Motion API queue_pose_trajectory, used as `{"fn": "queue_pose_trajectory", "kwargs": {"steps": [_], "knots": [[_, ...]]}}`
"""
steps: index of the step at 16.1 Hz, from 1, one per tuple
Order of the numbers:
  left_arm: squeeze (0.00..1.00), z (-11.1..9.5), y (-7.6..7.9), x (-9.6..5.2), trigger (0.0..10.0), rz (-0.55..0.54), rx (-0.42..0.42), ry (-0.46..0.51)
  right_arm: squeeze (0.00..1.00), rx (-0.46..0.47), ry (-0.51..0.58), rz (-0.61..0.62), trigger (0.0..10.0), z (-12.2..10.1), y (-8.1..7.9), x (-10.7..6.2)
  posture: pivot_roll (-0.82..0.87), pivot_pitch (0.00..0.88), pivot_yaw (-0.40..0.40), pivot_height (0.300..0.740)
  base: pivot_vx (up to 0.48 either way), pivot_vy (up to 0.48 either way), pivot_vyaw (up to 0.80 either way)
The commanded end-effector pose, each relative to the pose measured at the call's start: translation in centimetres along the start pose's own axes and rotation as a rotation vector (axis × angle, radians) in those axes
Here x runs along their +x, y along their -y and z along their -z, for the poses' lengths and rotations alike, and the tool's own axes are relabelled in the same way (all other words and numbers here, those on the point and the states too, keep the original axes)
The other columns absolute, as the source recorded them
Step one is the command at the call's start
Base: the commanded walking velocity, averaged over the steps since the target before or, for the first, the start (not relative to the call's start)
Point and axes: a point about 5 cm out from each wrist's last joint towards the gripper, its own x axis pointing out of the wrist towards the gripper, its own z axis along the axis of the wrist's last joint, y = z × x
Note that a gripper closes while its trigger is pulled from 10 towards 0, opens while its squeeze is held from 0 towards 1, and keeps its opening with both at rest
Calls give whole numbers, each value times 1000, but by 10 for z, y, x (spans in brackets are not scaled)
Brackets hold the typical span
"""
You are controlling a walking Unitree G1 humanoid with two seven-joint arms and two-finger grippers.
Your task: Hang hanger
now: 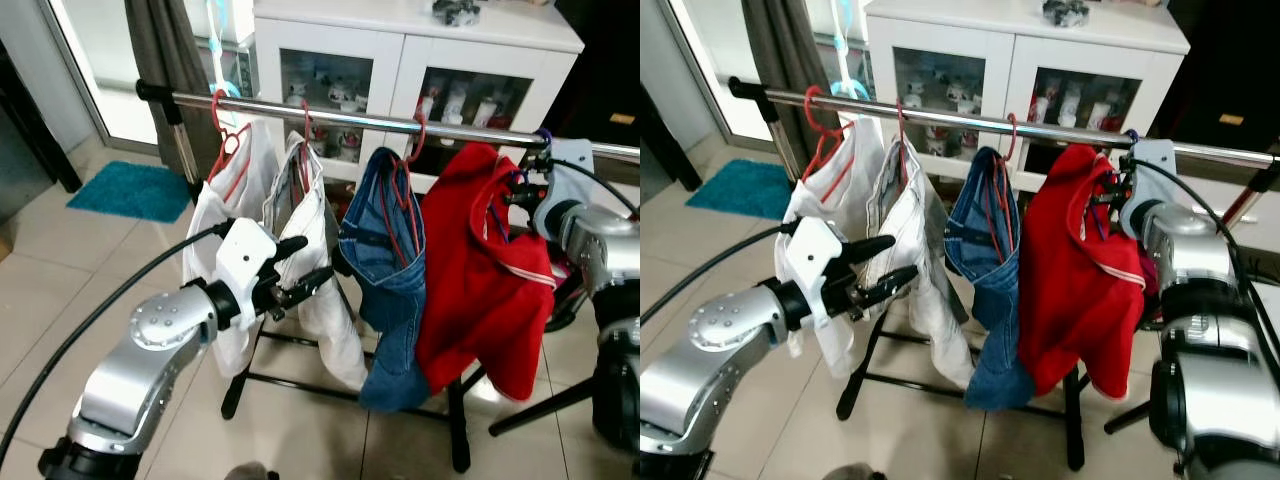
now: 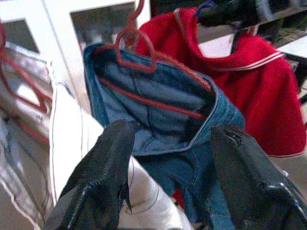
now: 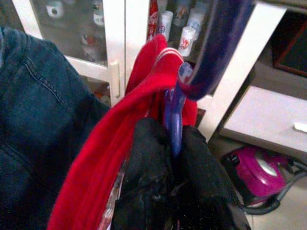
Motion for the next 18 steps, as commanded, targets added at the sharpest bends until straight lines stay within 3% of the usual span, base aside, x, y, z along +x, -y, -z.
{"fn": "queue_pose_trajectory", "kwargs": {"steps": [1,3,5,8,15,18], "knots": [[0,4,0,1,10000,-34,-21,-27,0,22,54,1,0,-10,-4,-13,48,0,-9,740,0,0,0],[0,7,-3,1,10000,-75,-31,-31,0,27,68,-2,0,-4,-12,-30,46,0,-8,740,0,0,0],[0,12,-6,1,10000,-137,23,-44,0,67,152,12,0,-1,-24,-49,42,0,-1,740,0,0,0],[0,12,-6,4,10000,-148,29,-45,0,73,185,-4,0,2,-40,-64,33,0,8,740,0,0,0],[0,11,-8,6,10000,-141,78,-46,0,-32,225,49,0,-15,-44,-53,48,0,-9,740,0,0,0],[0,10,-8,4,10000,-165,55,-28,0,-6,280,61,0,-13,-50,-66,53,0,-14,740,0,0,0]]}}
